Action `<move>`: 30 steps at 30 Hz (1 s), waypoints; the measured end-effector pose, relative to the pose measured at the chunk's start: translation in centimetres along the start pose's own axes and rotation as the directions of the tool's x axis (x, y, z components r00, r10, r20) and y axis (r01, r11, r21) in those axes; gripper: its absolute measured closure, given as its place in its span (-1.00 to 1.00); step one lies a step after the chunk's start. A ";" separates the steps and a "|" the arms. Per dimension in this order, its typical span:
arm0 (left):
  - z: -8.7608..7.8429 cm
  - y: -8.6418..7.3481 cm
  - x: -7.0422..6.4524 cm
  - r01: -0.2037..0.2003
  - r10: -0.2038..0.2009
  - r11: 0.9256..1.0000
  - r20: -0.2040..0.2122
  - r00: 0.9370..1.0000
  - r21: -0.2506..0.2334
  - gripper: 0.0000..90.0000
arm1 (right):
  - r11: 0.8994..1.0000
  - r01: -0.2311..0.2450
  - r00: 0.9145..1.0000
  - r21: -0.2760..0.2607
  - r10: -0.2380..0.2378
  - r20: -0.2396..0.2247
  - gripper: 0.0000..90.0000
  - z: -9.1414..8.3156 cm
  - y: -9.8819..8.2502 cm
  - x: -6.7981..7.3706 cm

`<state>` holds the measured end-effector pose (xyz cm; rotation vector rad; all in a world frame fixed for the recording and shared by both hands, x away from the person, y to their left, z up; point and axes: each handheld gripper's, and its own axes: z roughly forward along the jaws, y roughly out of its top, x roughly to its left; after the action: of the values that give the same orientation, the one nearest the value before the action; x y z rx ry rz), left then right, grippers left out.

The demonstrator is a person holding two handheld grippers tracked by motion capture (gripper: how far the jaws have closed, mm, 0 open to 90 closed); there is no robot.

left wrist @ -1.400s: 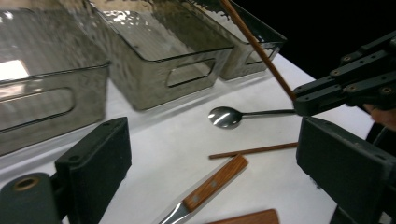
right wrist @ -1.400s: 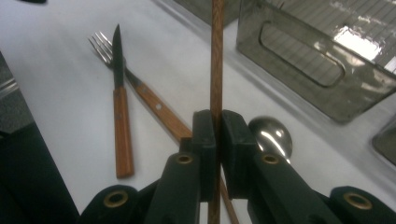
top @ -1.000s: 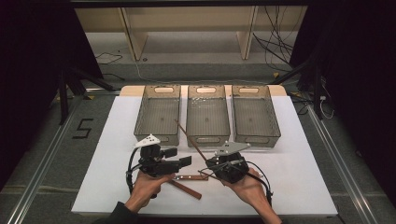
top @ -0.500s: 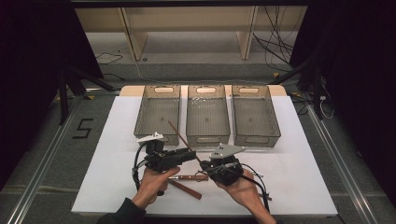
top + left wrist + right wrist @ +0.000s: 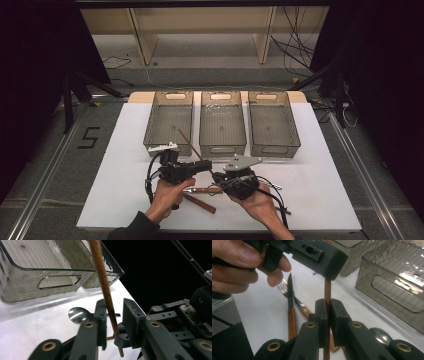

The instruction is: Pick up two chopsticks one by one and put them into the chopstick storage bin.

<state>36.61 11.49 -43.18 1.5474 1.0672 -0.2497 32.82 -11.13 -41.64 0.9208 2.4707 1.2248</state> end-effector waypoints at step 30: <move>-5.7 6.7 1.4 -0.111 0.113 0.994 -0.119 0.987 0.018 0.87 | 0.997 -0.034 0.999 0.063 0.034 0.002 -0.34 -3.8 -3.5 -3.3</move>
<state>40.03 17.82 -37.91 1.6432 1.0689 -0.0869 32.06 -17.20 -42.24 0.9823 2.5162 1.1630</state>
